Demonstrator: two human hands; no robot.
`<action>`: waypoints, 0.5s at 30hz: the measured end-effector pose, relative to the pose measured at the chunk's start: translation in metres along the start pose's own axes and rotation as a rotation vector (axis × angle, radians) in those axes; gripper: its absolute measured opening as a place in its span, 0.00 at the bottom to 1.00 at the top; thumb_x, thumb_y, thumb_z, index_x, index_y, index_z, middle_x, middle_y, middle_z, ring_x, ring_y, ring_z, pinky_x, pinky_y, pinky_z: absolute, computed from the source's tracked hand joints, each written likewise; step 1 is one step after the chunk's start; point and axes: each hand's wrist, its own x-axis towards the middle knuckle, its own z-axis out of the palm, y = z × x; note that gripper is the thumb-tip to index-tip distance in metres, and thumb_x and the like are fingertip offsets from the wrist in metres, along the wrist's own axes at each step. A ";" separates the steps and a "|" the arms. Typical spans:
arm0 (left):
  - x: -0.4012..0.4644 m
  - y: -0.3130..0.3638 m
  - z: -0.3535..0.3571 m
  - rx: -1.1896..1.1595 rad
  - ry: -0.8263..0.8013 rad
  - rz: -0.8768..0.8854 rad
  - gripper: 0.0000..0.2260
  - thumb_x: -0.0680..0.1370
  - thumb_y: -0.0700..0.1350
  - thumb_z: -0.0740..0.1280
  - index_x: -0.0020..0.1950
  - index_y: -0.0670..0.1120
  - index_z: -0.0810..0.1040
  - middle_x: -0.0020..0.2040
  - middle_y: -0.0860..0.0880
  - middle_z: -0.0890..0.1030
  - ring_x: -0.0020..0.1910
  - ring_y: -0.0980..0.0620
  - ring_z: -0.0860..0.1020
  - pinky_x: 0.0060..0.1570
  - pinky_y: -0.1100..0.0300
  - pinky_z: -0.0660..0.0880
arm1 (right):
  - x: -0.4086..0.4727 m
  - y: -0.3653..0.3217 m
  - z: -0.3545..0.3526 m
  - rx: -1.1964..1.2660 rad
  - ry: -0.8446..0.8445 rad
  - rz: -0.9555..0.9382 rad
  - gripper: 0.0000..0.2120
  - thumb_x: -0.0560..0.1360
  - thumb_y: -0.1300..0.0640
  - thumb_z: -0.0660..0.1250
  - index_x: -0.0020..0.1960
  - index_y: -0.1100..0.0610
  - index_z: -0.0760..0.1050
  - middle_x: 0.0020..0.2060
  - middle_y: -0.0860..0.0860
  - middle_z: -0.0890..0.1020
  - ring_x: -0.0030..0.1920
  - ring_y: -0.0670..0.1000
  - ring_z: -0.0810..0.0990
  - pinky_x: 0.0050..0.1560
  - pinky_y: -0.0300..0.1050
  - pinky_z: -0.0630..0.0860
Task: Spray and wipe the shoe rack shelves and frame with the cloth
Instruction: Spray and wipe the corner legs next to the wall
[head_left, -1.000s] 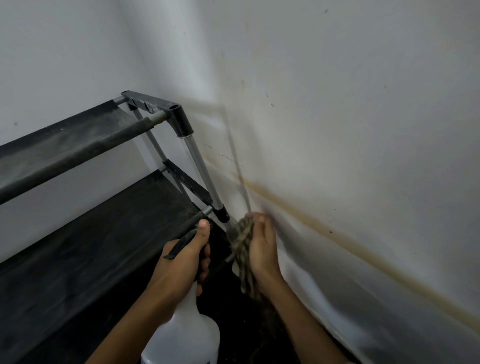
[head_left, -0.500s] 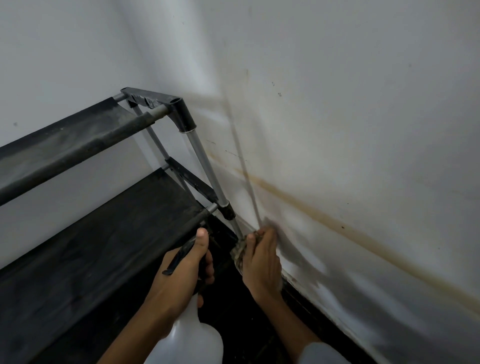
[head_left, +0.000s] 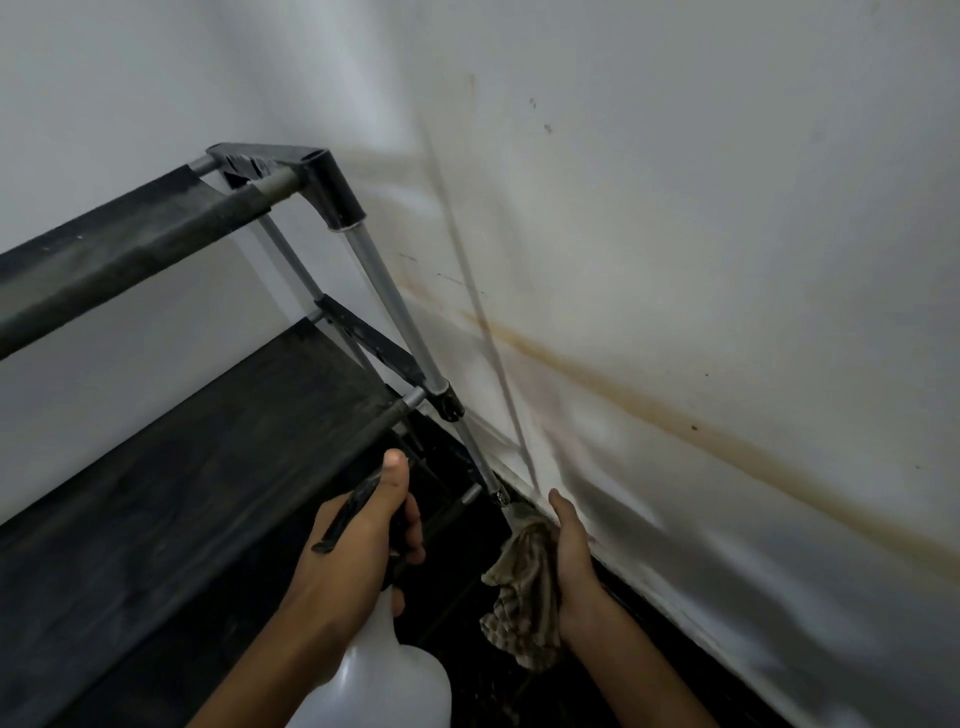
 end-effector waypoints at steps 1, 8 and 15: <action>-0.001 0.003 0.001 -0.015 0.018 0.000 0.26 0.61 0.75 0.61 0.27 0.52 0.76 0.29 0.48 0.75 0.28 0.51 0.74 0.24 0.58 0.69 | -0.001 0.000 -0.004 0.015 -0.049 0.038 0.29 0.71 0.35 0.62 0.48 0.62 0.78 0.37 0.63 0.81 0.33 0.58 0.78 0.40 0.48 0.75; 0.001 0.018 0.010 -0.072 0.024 -0.012 0.27 0.60 0.73 0.62 0.30 0.48 0.74 0.26 0.49 0.71 0.25 0.52 0.70 0.22 0.60 0.66 | -0.011 0.004 -0.011 0.058 -0.173 0.183 0.23 0.54 0.44 0.75 0.29 0.63 0.74 0.28 0.56 0.70 0.30 0.55 0.70 0.43 0.52 0.77; -0.002 0.014 0.011 -0.014 -0.060 -0.028 0.25 0.61 0.72 0.62 0.28 0.51 0.78 0.29 0.46 0.76 0.29 0.49 0.75 0.23 0.59 0.67 | -0.020 0.001 -0.007 -0.006 -0.171 0.229 0.33 0.64 0.42 0.69 0.63 0.59 0.70 0.53 0.61 0.74 0.41 0.58 0.76 0.42 0.55 0.77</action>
